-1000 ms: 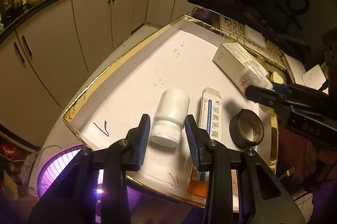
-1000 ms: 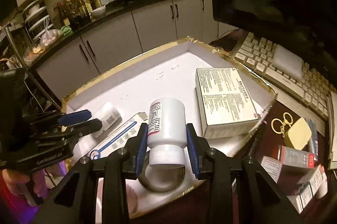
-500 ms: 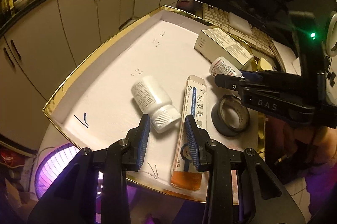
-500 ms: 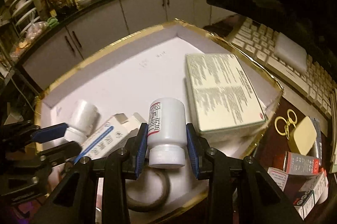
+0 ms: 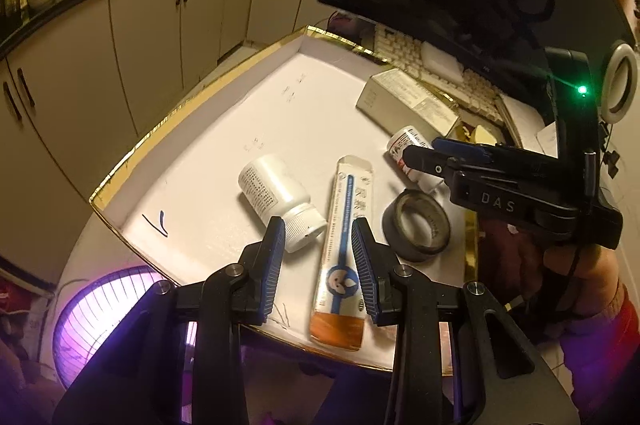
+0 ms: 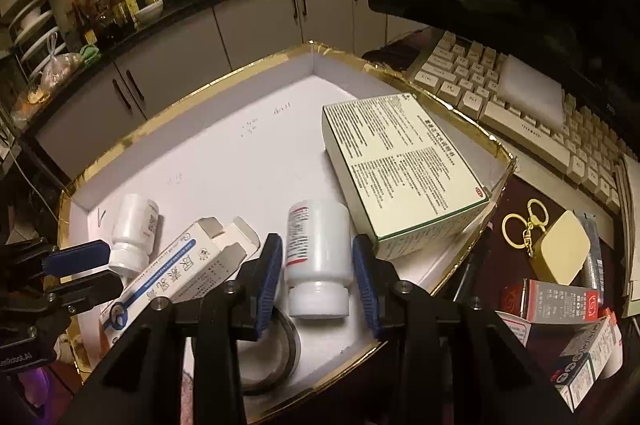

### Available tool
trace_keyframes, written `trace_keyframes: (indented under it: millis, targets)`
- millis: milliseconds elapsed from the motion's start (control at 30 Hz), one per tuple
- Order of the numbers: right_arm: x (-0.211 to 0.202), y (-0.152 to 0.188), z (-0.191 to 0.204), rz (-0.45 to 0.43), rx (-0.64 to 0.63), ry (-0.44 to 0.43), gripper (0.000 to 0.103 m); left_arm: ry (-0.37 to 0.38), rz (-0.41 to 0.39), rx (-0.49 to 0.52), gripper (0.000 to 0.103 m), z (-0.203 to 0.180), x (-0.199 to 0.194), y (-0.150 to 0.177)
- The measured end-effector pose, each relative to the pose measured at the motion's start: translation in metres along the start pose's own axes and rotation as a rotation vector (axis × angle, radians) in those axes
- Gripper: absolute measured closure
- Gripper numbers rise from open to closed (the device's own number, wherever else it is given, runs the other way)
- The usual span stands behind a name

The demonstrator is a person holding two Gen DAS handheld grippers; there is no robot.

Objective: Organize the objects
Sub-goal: 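Lower the pill bottles into the tray and open both tools, then grasp the black lipstick with the left tool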

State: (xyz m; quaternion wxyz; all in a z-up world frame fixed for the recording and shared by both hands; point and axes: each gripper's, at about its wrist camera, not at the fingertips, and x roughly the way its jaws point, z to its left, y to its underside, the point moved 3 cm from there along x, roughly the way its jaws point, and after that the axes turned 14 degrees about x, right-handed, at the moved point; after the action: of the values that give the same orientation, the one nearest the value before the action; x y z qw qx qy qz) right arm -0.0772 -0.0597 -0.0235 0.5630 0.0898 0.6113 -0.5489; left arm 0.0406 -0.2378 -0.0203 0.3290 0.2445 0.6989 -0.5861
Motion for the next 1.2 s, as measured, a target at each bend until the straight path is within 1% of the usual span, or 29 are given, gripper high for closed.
trace_keyframes:
  millis: [67, 133, 200, 233, 267, 333, 433, 533, 600, 700, 800, 900, 1067, 1133, 1167, 1200]
  targets:
    - [-0.009, 0.0, 0.002, -0.021, 0.0, 0.0, 0.056, -0.002, -0.017, 0.012, 0.068, -0.004, -0.005, -0.001]
    - [-0.025, 0.001, 0.005, -0.06, -0.004, -0.02, 0.054, 0.001, -0.032, 0.03, 0.068, -0.009, -0.011, -0.002]
    - [-0.046, 0.004, 0.005, -0.105, -0.009, -0.042, 0.05, 0.002, -0.047, 0.051, 0.066, -0.015, -0.016, -0.002]
    - [-0.055, 0.006, 0.005, -0.122, -0.009, -0.05, 0.043, 0.003, -0.055, 0.064, 0.064, -0.018, -0.019, -0.002]
    - [-0.065, 0.008, 0.003, -0.143, -0.008, -0.058, 0.037, 0.003, -0.064, 0.075, 0.062, -0.021, -0.022, -0.001]
    - [-0.088, 0.017, -0.005, -0.189, 0.009, -0.065, 0.031, 0.012, -0.084, 0.092, 0.05, -0.027, -0.027, -0.002]
    - [-0.115, 0.031, -0.027, -0.236, 0.069, -0.081, 0.025, 0.04, -0.115, 0.111, 0.04, -0.035, -0.034, -0.003]
    - [-0.135, 0.048, -0.053, -0.259, 0.149, -0.096, 0.024, 0.071, -0.134, 0.136, 0.039, -0.046, -0.039, -0.004]
    - [-0.145, 0.061, -0.069, -0.265, 0.192, -0.099, 0.023, 0.101, -0.133, 0.164, 0.039, -0.056, -0.041, -0.004]
    - [-0.156, 0.078, -0.09, -0.275, 0.249, -0.08, 0.022, 0.153, -0.121, 0.219, 0.039, -0.078, -0.041, -0.002]
    - [-0.166, 0.095, -0.108, -0.291, 0.304, -0.074, 0.022, 0.19, -0.097, 0.279, 0.039, -0.102, -0.037, 0.003]
    - [-0.169, 0.104, -0.118, -0.295, 0.338, -0.081, 0.021, 0.219, -0.059, 0.348, 0.039, -0.125, -0.028, 0.01]
    - [-0.166, 0.112, -0.124, -0.282, 0.356, -0.076, 0.021, 0.276, 0.012, 0.422, 0.039, -0.156, -0.009, 0.023]
    - [-0.164, 0.113, -0.125, -0.277, 0.353, -0.076, 0.021, 0.275, 0.029, 0.455, 0.039, -0.165, -0.003, 0.028]
    - [-0.163, 0.113, -0.125, -0.274, 0.352, -0.077, 0.021, 0.261, 0.03, 0.476, 0.039, -0.169, 0.0, 0.03]
    - [-0.162, 0.114, -0.125, -0.272, 0.351, -0.08, 0.021, 0.23, 0.03, 0.498, 0.039, -0.172, 0.003, 0.032]
